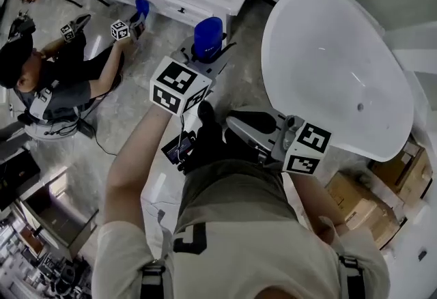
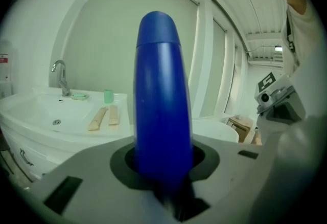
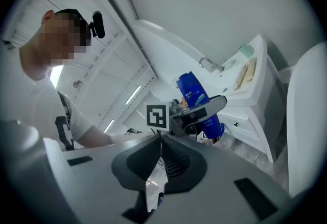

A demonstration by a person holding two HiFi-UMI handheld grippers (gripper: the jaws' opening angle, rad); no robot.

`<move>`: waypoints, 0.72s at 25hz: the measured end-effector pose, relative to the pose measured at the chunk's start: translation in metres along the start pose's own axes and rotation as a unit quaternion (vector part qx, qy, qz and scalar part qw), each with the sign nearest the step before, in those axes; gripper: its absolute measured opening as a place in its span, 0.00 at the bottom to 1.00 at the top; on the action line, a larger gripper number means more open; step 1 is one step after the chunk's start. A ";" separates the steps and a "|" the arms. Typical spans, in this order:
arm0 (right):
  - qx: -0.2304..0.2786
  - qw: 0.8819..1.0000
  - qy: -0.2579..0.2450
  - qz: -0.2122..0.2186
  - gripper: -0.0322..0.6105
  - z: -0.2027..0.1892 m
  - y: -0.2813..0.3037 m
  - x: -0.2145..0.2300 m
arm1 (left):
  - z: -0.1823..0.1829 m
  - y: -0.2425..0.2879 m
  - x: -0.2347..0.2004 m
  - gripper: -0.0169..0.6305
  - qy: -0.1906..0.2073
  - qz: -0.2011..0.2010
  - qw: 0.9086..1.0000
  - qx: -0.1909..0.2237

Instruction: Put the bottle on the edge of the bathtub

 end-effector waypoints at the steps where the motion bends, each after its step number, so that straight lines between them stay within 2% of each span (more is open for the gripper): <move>1: -0.017 1.000 -0.005 0.012 0.10 -0.006 -0.002 0.002 | -0.004 0.005 0.003 0.27 0.005 -0.003 1.000 -0.009; 4: -0.078 0.995 -0.035 0.046 0.10 -0.033 0.010 -0.003 | -0.020 0.009 0.000 0.27 0.017 -0.007 0.999 -0.037; 7: -0.098 0.993 -0.034 0.047 0.10 -0.056 0.025 -0.007 | -0.047 0.001 -0.013 0.27 0.003 -0.007 0.999 -0.045; 10: -0.098 0.994 -0.027 0.028 0.10 -0.065 0.031 0.000 | -0.073 0.001 -0.024 0.27 -0.024 -0.012 0.998 -0.050; 18: -0.068 0.996 -0.018 -0.052 0.10 -0.090 0.067 0.063 | -0.154 0.041 -0.058 0.27 -0.038 -0.055 0.995 -0.074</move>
Point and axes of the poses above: the fingertips, and each gripper's own axes: y forward along the fingers, x to its right, z out of its top, the point moved 2 cm from there along -y, backward along the fingers, and after that the axes turned 2 degrees about x, right-handed, at the moved point
